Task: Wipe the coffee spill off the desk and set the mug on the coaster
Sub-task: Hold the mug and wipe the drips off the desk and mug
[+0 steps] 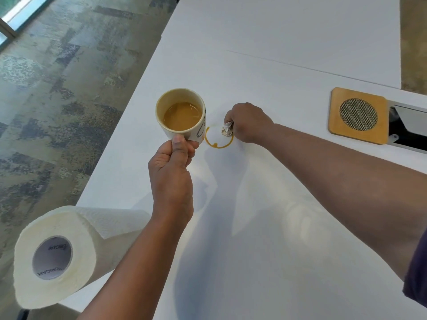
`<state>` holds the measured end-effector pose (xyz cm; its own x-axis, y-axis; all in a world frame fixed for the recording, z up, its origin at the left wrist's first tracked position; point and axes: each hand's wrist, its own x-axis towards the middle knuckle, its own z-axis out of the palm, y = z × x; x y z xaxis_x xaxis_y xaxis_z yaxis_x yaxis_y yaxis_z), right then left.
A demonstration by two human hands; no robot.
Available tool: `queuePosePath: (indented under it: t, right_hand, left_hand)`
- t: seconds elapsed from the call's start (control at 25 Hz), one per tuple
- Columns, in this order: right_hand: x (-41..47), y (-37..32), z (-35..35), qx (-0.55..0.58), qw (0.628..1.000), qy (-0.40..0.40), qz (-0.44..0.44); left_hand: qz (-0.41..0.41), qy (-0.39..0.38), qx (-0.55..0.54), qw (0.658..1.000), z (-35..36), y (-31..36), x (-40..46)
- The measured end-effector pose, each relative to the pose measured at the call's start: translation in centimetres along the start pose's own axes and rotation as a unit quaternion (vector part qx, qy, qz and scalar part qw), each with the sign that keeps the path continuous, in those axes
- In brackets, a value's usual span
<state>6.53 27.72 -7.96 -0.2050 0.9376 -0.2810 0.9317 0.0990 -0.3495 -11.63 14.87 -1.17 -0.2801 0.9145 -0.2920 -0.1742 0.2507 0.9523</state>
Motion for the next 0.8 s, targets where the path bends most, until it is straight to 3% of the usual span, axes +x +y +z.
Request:
queuePosePath:
  t: [0.28, 0.6, 0.72, 0.8]
  right_hand:
    - [-2.1, -1.1, 1.2, 0.062, 0.994, 0.005, 0.089]
    - [-3.0, -5.3, 4.2, 0.140, 0.973, 0.063, 0.170]
    - [-2.7, -6.0, 4.6, 0.238, 0.949, 0.077, 0.190]
    - [-2.5, -5.7, 4.2, 0.357, 0.906, 0.098, 0.205]
  left_hand:
    - [0.004, -0.001, 0.006, 1.000, 0.2, 0.2, -0.3]
    - [-0.001, -0.007, 0.013, 1.000, 0.4, 0.4, -0.3]
    - [0.004, -0.010, 0.028, 1.000, 0.3, 0.5, -0.2]
    - [0.004, -0.010, 0.027, 1.000, 0.2, 0.5, -0.2]
